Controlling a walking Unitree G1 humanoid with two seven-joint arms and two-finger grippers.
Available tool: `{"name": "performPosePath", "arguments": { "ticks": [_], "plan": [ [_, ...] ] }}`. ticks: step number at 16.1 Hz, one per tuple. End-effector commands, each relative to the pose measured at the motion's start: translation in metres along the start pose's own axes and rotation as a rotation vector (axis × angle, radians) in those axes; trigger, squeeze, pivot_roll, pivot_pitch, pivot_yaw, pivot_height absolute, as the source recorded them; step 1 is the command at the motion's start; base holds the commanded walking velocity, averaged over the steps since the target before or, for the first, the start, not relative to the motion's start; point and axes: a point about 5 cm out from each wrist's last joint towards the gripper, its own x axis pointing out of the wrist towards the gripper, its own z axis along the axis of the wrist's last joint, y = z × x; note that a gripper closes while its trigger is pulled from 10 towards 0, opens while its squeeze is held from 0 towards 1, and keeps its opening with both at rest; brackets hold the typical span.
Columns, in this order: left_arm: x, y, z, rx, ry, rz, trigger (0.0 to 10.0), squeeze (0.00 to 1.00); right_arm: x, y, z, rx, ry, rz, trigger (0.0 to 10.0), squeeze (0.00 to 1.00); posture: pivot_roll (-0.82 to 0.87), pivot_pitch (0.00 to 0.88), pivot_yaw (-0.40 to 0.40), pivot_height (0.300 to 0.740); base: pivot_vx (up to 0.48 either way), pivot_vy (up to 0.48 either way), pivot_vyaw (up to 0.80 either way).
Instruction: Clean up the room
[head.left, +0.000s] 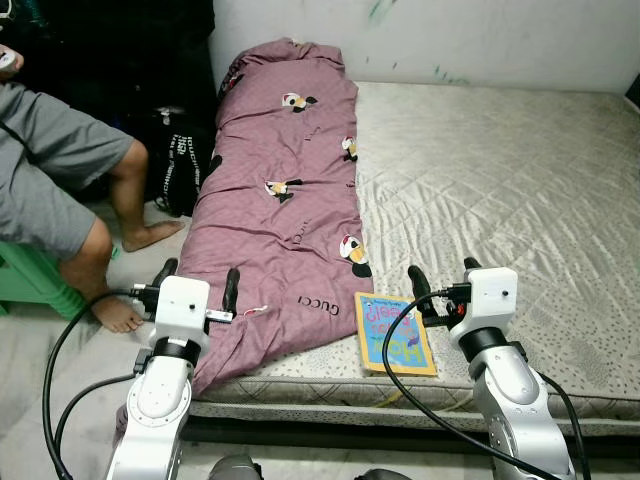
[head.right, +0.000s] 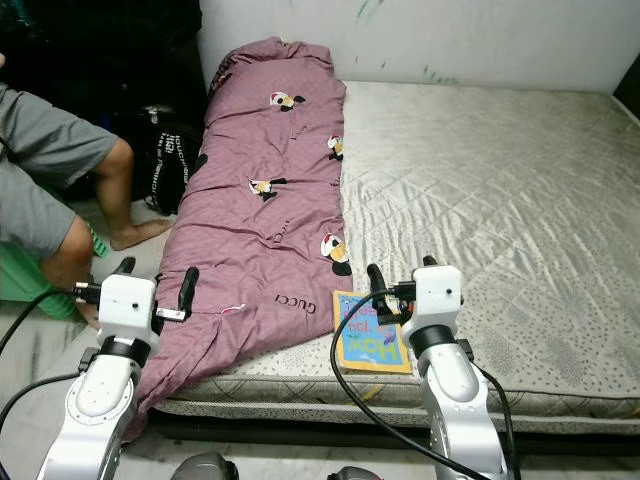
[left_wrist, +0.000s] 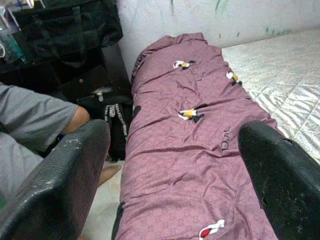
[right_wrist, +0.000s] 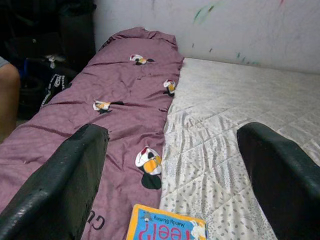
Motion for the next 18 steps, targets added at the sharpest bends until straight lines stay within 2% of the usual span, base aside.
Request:
{"name": "performPosePath", "arguments": {
  "ticks": [1, 9, 18],
  "plan": [
    [0.0015, 0.0009, -0.0008, -0.003, 0.012, -0.019, 10.0, 0.0, 0.0014, -0.0028, 0.0074, -0.003, -0.025, -0.01, 10.0, 0.0, 0.02, 0.016, -0.007, 0.74, 0.0, 0.0, 0.0],
    [0.005, 0.0032, 0.0022, 0.0, 0.001, -0.021, 10.0, 0.0, 0.0082, -0.0019, 0.0094, -0.008, -0.036, -0.009, 10.0, 0.0, 0.03, 0.014, -0.007, 0.74, 0.0, -0.33, 0.0],
    [0.0032, 0.0001, 0.0023, -0.006, 0.001, -0.035, 10.0, 0.0, 0.0055, -0.0009, 0.0069, -0.018, -0.025, -0.001, 10.0, 0.0, 0.03, 0.024, -0.005, 0.74, 0.0, -0.364, 0.0]
  ]
}}
